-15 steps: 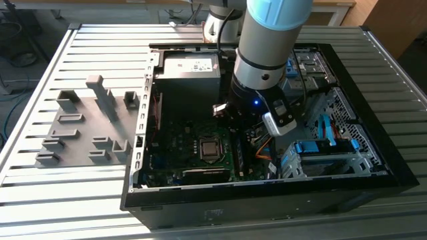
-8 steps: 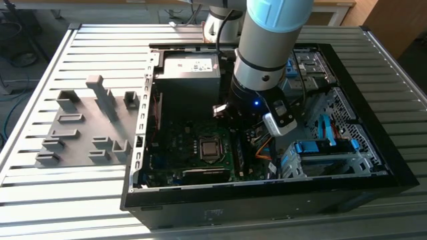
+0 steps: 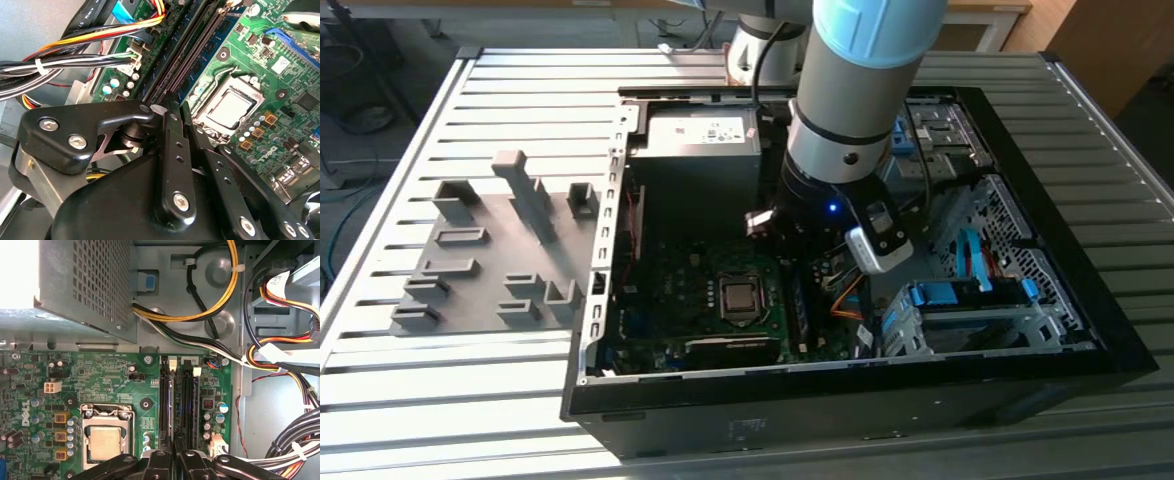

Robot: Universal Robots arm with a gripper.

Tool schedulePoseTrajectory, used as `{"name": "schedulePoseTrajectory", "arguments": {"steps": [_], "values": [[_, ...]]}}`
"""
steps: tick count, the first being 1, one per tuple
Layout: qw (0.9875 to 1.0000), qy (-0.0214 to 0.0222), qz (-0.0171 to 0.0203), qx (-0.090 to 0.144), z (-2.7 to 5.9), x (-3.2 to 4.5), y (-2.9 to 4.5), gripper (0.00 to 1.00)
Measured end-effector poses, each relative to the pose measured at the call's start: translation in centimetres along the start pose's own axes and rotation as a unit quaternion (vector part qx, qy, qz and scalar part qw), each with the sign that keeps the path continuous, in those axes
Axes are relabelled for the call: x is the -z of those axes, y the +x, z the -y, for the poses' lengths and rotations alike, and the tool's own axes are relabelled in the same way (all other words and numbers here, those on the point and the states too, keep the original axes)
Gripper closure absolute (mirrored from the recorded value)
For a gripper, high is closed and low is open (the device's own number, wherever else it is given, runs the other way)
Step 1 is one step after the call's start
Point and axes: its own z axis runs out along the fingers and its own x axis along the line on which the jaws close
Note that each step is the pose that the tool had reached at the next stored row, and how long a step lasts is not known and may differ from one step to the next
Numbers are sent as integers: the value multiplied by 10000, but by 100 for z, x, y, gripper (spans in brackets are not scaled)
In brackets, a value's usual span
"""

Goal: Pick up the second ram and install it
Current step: 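Insert the second ram into the second slot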

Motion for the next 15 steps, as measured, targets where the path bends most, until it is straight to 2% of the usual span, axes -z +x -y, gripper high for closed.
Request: {"name": "schedulePoseTrajectory", "arguments": {"steps": [15], "values": [[10000,-3,-6,-67,0,-9,0,86]]}}
